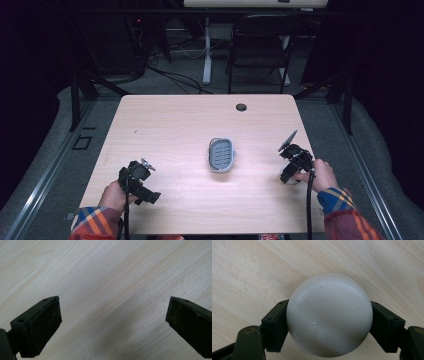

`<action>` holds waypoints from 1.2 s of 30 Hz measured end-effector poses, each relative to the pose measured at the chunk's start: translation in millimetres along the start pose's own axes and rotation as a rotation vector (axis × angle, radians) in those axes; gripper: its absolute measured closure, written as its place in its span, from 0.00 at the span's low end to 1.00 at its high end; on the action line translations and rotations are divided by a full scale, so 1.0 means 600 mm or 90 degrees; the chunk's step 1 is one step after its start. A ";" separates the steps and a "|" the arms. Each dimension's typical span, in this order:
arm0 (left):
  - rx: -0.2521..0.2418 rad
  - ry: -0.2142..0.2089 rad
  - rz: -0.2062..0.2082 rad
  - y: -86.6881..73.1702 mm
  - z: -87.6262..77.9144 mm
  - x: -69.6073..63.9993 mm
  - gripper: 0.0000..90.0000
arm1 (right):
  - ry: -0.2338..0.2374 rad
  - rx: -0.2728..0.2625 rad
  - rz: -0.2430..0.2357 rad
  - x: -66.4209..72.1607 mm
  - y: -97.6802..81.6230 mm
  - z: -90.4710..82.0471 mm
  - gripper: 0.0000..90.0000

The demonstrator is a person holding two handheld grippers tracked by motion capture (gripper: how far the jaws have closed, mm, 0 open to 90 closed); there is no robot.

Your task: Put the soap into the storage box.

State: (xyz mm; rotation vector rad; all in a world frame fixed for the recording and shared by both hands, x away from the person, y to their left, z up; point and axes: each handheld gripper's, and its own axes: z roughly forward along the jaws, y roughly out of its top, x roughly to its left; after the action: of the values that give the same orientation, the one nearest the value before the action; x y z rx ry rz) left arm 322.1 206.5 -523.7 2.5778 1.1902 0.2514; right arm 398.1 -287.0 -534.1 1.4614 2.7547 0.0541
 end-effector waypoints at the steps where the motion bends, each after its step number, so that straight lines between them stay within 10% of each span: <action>1: 0.001 0.000 0.000 0.000 0.000 0.000 0.00 | -0.002 0.001 -0.003 0.001 0.000 -0.001 0.27; 36: 0.006 0.002 0.003 -0.001 0.000 0.000 0.00 | 0.011 -0.013 -0.034 0.028 0.027 -0.018 0.27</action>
State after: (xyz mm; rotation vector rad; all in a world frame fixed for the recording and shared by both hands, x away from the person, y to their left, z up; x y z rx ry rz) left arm 321.8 206.6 -523.9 2.5892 1.1902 0.2512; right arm 401.6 -264.1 -523.0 1.3893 2.7962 0.0940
